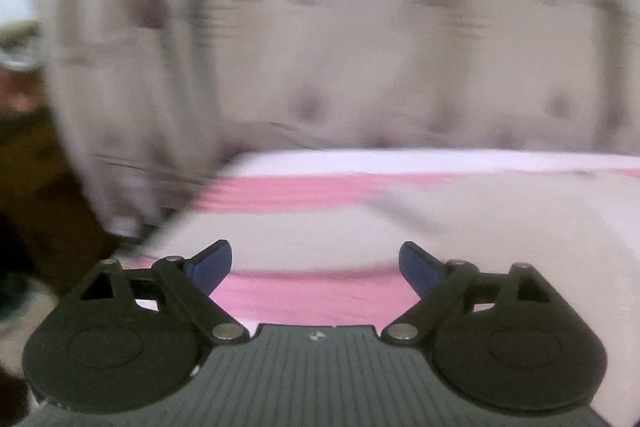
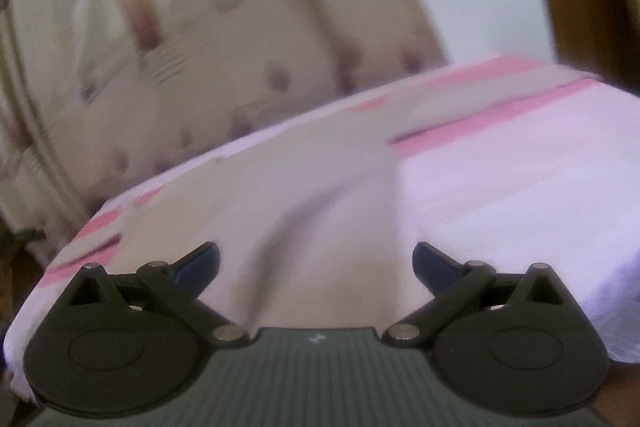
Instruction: Fold small clothes
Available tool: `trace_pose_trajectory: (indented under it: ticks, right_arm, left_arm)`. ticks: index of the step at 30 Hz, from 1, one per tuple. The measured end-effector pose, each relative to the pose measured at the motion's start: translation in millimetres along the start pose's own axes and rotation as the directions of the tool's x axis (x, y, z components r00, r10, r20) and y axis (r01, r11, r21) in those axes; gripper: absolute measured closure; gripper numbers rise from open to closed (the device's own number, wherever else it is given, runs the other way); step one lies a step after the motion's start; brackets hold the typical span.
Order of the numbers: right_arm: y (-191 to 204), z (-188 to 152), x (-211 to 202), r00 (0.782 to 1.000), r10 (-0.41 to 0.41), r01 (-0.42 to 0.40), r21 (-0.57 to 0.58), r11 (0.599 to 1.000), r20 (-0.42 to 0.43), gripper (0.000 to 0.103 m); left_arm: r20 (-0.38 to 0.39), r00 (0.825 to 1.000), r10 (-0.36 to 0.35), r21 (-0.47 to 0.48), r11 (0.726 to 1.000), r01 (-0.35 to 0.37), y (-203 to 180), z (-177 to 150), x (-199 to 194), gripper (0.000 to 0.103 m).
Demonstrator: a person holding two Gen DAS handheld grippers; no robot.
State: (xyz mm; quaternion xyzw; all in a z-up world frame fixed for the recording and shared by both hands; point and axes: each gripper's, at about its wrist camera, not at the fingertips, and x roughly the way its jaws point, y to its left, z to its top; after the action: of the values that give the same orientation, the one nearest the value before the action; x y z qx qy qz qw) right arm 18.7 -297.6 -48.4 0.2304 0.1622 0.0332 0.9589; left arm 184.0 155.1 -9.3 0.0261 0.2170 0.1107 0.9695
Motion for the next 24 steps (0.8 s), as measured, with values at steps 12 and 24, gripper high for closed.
trace_pose_trajectory:
  ticks: [12,24]
  right_arm:
    - [-46.0,2.7,-33.2,0.994,0.113,-0.113,0.027,0.993,-0.008,0.000]
    - [48.8,-54.3,-12.8,0.998,-0.060,0.032,-0.537,0.843,-0.035,0.048]
  left_arm:
    - [-0.114,0.970,-0.217,-0.042,0.976,0.213,-81.2,-45.8,11.6,0.014]
    - [-0.128,0.978,-0.164,-0.016,0.986,0.163,-79.1,-64.4,5.9,0.010]
